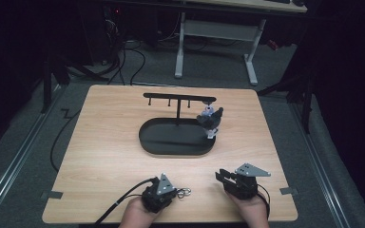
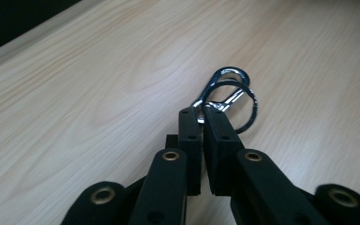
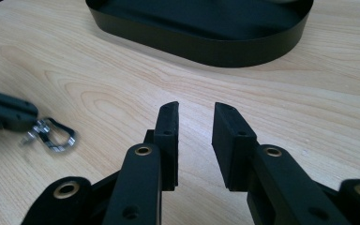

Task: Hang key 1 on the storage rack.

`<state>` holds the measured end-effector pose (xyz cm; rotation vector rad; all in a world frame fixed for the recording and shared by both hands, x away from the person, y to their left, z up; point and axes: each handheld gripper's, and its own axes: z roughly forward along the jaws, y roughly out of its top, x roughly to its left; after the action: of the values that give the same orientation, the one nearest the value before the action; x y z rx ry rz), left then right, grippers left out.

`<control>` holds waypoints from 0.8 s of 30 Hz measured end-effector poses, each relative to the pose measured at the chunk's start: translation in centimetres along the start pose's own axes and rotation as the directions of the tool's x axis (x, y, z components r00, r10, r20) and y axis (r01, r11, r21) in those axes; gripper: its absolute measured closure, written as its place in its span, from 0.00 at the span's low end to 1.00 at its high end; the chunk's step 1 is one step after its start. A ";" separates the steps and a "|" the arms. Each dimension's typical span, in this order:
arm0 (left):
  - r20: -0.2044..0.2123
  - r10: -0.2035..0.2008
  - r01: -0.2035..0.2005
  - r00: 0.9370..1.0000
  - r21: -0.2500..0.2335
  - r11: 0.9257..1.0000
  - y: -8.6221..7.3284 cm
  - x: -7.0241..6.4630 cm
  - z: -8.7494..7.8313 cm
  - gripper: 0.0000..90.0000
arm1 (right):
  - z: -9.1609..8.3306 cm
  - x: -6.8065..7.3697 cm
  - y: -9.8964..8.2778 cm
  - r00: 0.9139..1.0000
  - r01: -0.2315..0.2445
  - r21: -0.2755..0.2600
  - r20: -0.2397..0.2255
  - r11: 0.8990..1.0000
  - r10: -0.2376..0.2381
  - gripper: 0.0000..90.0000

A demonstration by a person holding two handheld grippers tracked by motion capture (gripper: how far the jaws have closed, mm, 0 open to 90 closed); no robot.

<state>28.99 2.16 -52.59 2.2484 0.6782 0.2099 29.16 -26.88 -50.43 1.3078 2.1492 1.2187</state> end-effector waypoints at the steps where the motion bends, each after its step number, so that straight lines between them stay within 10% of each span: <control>1: 0.023 0.024 -0.024 0.999 0.006 1.000 1.1 -1.0 1.1 0.94 | -0.1 -0.1 0.0 1.000 -0.005 0.001 0.000 1.000 0.005 0.80; 13: 0.056 0.099 -0.099 0.993 -0.001 0.995 6.1 -3.9 6.2 0.96 | -0.8 -1.6 -0.2 0.999 -0.047 -0.010 0.006 0.999 0.047 0.79; 18: 0.050 0.090 -0.089 0.995 -0.030 0.996 5.3 -3.3 4.8 0.96 | -0.9 -1.6 -0.3 0.999 -0.043 -0.006 -0.003 0.999 0.043 0.79; 24: -0.054 0.019 -0.020 0.998 -0.031 0.999 1.5 1.1 0.6 0.92 | -0.5 -1.5 -0.4 1.000 -0.028 0.029 -0.010 0.999 0.029 0.76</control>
<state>30.69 1.51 -51.97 2.2264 0.6767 0.2892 29.39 -28.47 -50.64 1.3511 2.1701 1.2132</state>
